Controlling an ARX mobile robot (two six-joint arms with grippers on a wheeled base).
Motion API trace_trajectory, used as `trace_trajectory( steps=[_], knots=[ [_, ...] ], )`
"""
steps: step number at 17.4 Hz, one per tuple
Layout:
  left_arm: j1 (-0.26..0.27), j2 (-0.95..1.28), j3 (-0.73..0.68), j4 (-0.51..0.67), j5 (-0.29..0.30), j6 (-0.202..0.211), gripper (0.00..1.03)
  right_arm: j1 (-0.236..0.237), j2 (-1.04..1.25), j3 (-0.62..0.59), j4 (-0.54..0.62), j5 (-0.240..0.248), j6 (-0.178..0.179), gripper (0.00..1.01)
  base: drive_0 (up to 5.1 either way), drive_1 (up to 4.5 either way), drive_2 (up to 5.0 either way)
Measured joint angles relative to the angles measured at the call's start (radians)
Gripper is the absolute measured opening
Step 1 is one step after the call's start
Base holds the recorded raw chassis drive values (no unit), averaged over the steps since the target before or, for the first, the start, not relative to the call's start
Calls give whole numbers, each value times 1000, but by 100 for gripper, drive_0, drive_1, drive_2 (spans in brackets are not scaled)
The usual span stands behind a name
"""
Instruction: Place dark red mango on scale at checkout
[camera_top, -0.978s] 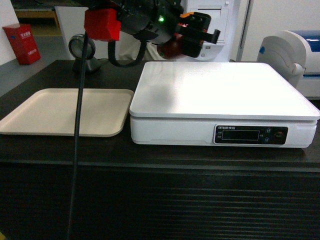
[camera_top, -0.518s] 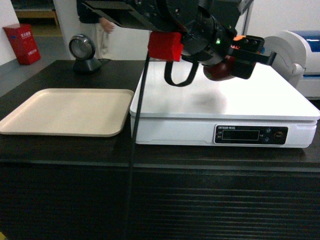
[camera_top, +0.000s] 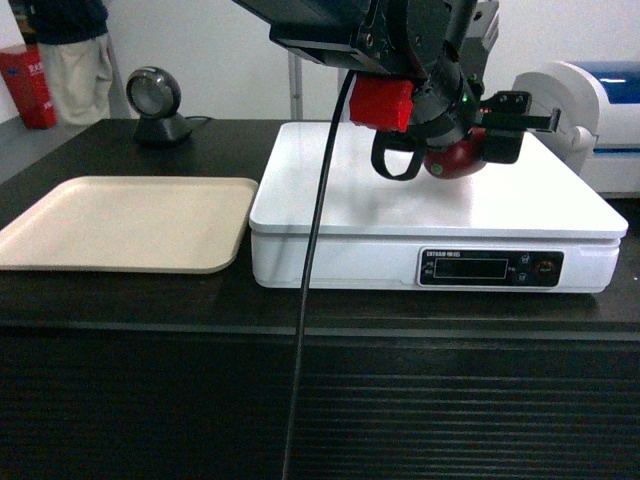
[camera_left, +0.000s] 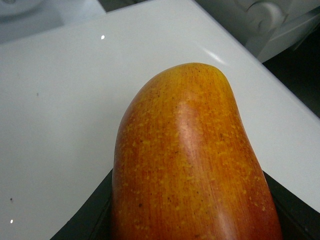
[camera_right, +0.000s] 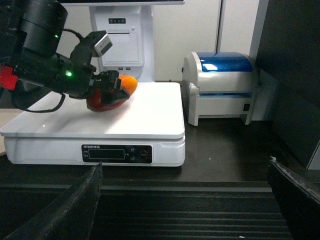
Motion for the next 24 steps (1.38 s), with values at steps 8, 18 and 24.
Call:
trace_trajectory(
  steps=[8, 18, 24],
  knots=[
    [6, 81, 150, -132, -17, -61, 86, 0, 0, 0, 0, 0, 0, 98, 0, 0, 0],
    [91, -320, -290, 410, 29, -53, 98, 0, 0, 0, 0, 0, 0, 98, 0, 0, 0],
    [266, -650, -754, 628, -117, -8, 89, 0, 0, 0, 0, 0, 0, 98, 0, 0, 0]
  ],
)
